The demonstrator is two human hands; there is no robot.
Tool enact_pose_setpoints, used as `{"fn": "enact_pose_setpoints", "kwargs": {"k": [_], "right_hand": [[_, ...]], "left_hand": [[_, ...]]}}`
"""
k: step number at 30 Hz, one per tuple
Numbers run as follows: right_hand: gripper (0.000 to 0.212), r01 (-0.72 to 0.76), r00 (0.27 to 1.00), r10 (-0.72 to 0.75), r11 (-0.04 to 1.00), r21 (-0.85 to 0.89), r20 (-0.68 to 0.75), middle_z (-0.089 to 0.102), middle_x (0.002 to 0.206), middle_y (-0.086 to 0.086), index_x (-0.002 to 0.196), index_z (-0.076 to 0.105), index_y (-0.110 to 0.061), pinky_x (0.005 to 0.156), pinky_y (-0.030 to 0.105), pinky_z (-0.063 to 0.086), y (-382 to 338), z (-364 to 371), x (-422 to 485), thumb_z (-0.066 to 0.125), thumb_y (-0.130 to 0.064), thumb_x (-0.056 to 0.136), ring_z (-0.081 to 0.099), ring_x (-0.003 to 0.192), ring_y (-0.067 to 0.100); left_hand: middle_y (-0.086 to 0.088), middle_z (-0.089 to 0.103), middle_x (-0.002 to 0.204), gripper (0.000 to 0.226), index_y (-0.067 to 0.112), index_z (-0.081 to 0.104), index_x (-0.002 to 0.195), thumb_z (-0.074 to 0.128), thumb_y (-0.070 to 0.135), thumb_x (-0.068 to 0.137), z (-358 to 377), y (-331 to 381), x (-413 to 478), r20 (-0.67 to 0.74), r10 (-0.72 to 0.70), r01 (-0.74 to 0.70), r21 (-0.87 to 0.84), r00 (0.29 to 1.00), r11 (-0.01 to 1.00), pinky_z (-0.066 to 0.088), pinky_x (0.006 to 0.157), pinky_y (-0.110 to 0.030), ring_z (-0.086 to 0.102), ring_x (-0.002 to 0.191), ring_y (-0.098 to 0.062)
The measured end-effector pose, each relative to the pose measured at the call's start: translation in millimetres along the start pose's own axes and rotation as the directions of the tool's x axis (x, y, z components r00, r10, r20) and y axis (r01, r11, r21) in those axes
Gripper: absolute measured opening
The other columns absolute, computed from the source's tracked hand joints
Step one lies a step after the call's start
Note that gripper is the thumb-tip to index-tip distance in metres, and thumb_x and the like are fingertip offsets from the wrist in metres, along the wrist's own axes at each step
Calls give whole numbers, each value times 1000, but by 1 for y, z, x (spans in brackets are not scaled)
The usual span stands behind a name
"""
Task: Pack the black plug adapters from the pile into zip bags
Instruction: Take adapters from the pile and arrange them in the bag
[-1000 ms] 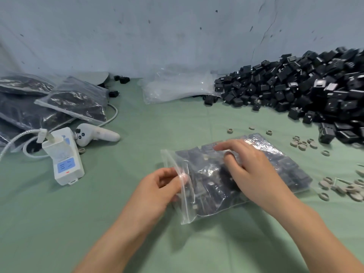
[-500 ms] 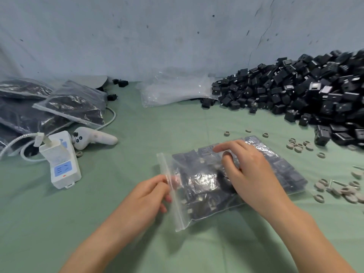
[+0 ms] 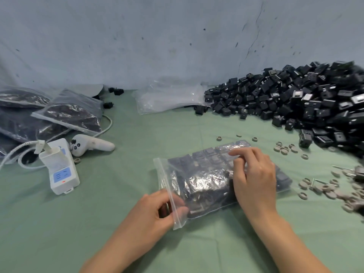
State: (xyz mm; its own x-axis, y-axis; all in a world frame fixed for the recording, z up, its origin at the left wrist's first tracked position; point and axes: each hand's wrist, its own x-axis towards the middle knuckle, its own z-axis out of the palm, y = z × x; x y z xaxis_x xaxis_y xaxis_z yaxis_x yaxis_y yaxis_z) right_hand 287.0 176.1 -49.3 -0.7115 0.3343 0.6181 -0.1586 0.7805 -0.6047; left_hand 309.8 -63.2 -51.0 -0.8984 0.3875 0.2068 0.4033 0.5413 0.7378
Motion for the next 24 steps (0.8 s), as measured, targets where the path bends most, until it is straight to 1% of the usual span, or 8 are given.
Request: {"fn": "enact_pose_setpoints", "kwargs": {"k": [3, 6, 9, 13, 17, 20, 21, 24], "right_hand": [[29, -44, 994, 49, 998, 51, -100, 59, 99, -11, 98, 65, -26, 88, 38, 37, 4, -1, -5, 37, -26, 92, 51, 97, 16], [26, -125, 973, 140, 988, 92, -182, 59, 100, -11, 98, 64, -28, 87, 34, 34, 9, -4, -6, 39, -21, 91, 48, 98, 14], [25, -179, 962, 195, 979, 98, -191, 58, 99, -10, 98, 64, -26, 85, 30, 30, 9, -4, -5, 41, -19, 90, 46, 97, 15], [25, -170, 968, 184, 981, 93, -173, 54, 97, -11, 96, 63, -24, 84, 28, 28, 7, -3, -4, 40, -19, 89, 42, 93, 10], [28, -187, 966, 201, 978, 96, -163, 54, 98, -10, 97, 64, -23, 86, 31, 32, 8, -3, -4, 38, -22, 89, 42, 94, 10], [29, -199, 967, 208, 977, 76, -149, 54, 99, -8, 98, 65, -21, 86, 33, 34, 8, -3, -3, 38, -21, 88, 44, 93, 14], [29, -200, 967, 208, 977, 71, -144, 55, 100, -7, 99, 65, -20, 86, 33, 34, 8, -3, -4, 38, -20, 88, 45, 93, 15], [28, -205, 966, 214, 976, 71, -147, 53, 102, -4, 98, 65, -20, 87, 35, 35, 8, -4, -4, 39, -18, 88, 45, 93, 16]], "left_hand": [[25, 61, 86, 16, 36, 69, 84, 65, 51, 87, 2, 0, -2, 22, 29, -31, 78, 999, 996, 35, 68, -13, 54, 73, 3], [30, 60, 86, 11, 37, 69, 87, 68, 48, 86, 2, 0, -2, 28, 34, -36, 88, 999, 995, 34, 69, -9, 54, 74, 7], [27, 63, 87, 15, 40, 70, 88, 73, 53, 79, 1, -1, 0, 47, -13, 12, 25, 999, 1000, 38, 66, -9, 58, 75, 2], [25, 63, 85, 28, 43, 68, 84, 62, 67, 71, 2, -4, 1, 46, -49, 48, 32, 998, 998, 38, 65, -16, 57, 74, -1], [20, 61, 91, 20, 39, 63, 90, 61, 57, 81, 4, -5, -2, 38, 52, -55, 82, 998, 995, 42, 69, -15, 57, 80, -4], [20, 56, 95, 12, 37, 59, 93, 59, 50, 93, 5, -4, -6, 14, 197, -193, 267, 980, 944, 44, 74, -18, 55, 84, -1], [20, 56, 96, 10, 37, 59, 93, 60, 47, 93, 6, -3, -7, 14, 213, -209, 268, 977, 940, 44, 74, -18, 55, 84, 1], [22, 66, 93, 12, 38, 67, 92, 66, 49, 87, 3, 0, -6, -6, 118, -118, 35, 993, 992, 41, 70, -9, 59, 79, 5]]}}
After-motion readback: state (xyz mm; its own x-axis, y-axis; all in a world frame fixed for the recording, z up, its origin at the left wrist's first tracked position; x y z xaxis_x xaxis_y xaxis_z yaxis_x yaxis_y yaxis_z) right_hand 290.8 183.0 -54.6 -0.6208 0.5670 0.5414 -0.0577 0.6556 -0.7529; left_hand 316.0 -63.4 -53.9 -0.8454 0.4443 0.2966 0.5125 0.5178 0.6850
